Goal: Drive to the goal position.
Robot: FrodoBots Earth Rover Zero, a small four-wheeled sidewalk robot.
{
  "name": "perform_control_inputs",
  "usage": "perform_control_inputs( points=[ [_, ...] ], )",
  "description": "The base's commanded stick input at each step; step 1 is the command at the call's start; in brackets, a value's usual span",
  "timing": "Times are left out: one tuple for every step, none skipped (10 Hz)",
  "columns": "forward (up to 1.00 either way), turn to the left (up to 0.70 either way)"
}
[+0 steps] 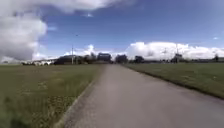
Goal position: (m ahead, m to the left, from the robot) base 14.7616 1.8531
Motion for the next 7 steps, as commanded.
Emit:
perform_control_inputs(
  points=[
    [0.70,-0.33],
    [0.70,-0.31],
    [0.70,-0.21],
    [0.70,-0.07],
    [0.70,0.00],
    [0.70,0.00],
    [0.70,0.00]
  ],
)
